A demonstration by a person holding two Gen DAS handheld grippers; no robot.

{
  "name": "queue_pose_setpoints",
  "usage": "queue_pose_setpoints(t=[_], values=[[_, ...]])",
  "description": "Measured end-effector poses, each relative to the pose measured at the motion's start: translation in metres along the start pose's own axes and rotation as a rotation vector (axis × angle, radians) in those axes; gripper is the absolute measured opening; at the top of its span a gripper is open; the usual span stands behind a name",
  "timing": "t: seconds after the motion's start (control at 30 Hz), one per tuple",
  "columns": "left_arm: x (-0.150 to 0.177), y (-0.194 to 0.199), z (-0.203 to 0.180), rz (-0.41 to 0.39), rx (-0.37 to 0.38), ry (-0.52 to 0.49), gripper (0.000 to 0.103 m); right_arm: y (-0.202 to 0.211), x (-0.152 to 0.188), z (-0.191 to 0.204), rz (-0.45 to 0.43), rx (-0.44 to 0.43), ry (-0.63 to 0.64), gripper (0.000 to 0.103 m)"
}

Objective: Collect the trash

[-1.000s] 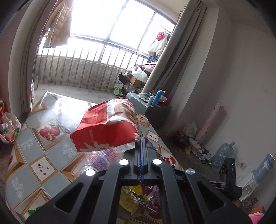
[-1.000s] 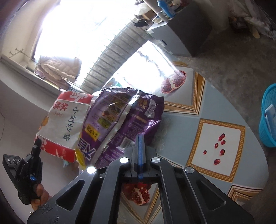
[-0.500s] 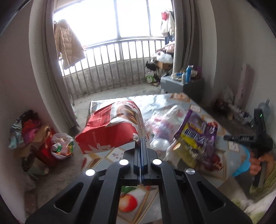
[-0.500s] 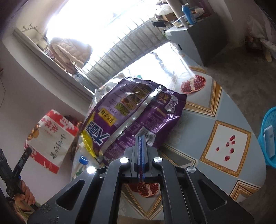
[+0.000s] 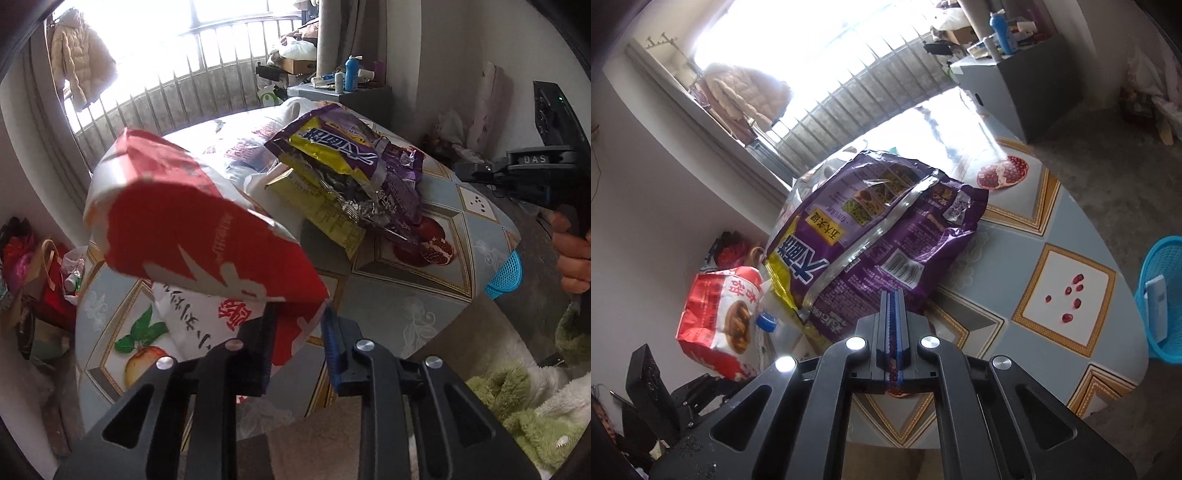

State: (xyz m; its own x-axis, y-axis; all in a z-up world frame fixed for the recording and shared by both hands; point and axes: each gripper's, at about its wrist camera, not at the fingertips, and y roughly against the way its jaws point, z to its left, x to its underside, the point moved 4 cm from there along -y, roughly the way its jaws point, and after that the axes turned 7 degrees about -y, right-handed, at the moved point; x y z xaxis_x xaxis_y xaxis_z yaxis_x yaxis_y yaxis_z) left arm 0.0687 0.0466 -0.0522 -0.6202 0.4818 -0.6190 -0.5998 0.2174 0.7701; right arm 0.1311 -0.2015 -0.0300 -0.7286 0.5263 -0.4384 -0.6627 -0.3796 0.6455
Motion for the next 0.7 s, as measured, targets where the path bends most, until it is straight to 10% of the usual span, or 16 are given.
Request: queue_pose_setpoints(t=[0.4, 0.7], values=[[0.001, -0.004, 0.018, -0.163, 0.167, 0.291, 0.055, -0.010, 0.011, -0.011, 0.047, 0.010, -0.039, 0.005], [-0.009, -0.029, -0.004, -0.160, 0.028, 0.209, 0.056, -0.012, 0.010, -0.010, 0.051, 0.019, -0.040, 0.006]])
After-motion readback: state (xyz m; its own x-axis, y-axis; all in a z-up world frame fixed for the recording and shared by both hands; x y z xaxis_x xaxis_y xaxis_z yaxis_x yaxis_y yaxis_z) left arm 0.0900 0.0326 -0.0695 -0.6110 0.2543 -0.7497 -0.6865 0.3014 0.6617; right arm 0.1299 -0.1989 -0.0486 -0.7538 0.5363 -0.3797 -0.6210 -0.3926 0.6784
